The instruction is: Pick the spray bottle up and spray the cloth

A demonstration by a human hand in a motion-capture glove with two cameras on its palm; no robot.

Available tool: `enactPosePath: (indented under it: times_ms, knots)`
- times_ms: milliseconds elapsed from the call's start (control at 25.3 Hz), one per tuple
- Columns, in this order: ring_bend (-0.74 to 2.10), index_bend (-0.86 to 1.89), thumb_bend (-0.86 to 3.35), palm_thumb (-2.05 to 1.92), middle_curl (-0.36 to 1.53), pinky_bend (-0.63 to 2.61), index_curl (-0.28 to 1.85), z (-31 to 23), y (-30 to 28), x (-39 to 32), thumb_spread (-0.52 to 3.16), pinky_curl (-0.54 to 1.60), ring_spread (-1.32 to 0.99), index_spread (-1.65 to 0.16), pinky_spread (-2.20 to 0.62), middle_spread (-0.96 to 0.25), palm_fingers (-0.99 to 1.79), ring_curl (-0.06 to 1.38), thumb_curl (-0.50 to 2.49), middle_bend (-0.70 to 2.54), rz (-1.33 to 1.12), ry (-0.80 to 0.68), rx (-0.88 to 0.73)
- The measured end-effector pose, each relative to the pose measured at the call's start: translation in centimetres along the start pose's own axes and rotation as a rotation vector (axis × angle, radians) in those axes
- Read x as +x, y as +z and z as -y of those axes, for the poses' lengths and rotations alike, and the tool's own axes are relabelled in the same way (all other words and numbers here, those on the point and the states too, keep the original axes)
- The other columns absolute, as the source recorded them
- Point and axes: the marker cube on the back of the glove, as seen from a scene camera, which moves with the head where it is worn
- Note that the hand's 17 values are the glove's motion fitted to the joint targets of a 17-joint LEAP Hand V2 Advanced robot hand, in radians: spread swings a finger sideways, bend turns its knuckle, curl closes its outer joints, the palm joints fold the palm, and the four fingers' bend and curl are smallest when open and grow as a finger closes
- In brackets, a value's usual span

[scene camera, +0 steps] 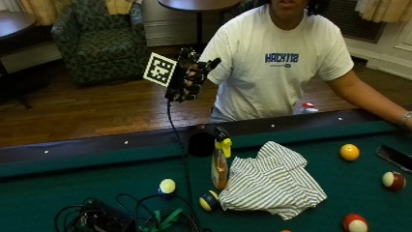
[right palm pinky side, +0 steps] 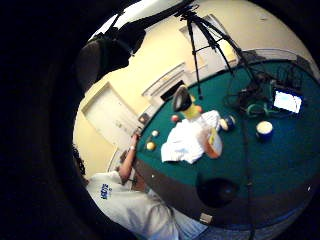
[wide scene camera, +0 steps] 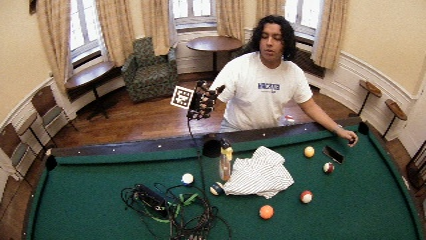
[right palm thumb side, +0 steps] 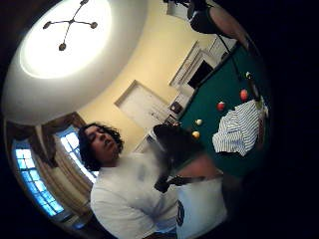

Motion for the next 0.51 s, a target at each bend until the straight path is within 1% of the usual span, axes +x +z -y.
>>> enactPosePath:
  times_ms: [158,514]
  knots:
    - [0.40,0.15,0.06,0.47,0.24,0.35,0.26,-0.4,-0.5,0.7,0.99,0.27,-0.08,-0.41,0.17,-0.09,0.66,0.27,0.22,0.16,-0.033,0.018,0.041]
    - [0.41,0.15,0.04,0.56,0.26,0.35,0.27,-1.7,-0.4,3.5,1.02,0.30,-0.08,-0.41,0.17,-0.10,0.66,0.29,0.26,0.17,-0.054,0.103,0.038]
